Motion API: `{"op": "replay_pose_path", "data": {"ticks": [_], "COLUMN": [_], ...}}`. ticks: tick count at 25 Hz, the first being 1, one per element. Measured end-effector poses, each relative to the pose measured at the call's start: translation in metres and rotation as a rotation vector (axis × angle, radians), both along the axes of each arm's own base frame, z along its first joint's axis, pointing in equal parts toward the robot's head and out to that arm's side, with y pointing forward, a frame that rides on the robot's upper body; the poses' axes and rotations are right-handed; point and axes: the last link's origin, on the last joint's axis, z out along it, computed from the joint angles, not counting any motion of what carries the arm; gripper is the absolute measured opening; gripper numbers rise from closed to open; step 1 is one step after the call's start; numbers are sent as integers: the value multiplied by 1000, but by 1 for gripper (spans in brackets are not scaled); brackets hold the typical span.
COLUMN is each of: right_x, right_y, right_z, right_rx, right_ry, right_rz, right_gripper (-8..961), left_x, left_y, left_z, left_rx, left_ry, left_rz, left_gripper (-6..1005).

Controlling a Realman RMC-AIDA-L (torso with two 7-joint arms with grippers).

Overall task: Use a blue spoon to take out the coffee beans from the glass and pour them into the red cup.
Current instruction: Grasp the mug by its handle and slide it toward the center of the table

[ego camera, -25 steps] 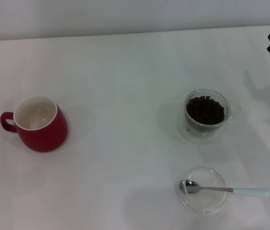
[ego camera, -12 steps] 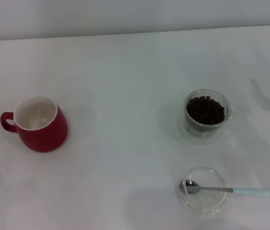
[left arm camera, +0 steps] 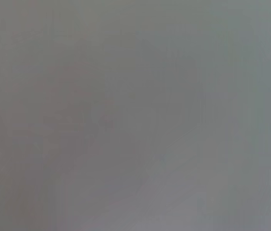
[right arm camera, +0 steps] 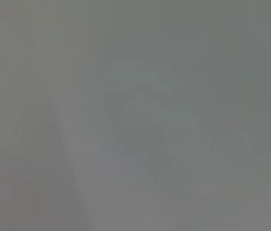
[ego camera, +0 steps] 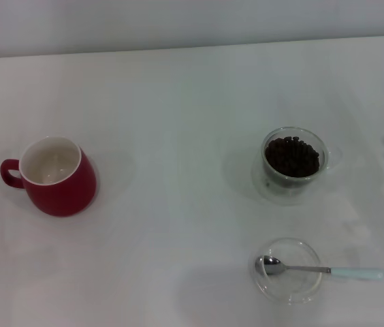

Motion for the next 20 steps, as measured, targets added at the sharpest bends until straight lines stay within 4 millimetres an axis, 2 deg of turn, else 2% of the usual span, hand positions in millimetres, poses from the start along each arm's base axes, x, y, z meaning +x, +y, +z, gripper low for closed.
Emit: {"op": "replay_pose_path", "data": {"ticks": [4, 9, 14, 18, 20], "right_x": [0, -6, -7, -8, -9], "right_y": [1, 13, 20, 28, 33], "right_z": [1, -1, 2, 6, 6], "right_rx": [3, 11, 19, 23, 21], "right_ry": [-16, -46, -51, -69, -74], "right_rz": [0, 24, 24, 23, 25], "right_gripper": [865, 865, 865, 865, 865], "left_x": [3, 0, -7, -14, -15], "left_y": [1, -7, -35, -59, -64], "left_z": [-6, -13, -17, -17, -18], "left_rx": [-46, -95, -138, -136, -138], "left_ry": [26, 42, 81, 80, 78], "left_rz": [-24, -22, -31, -18, -12], "left_gripper": [827, 826, 825, 734, 689]}}
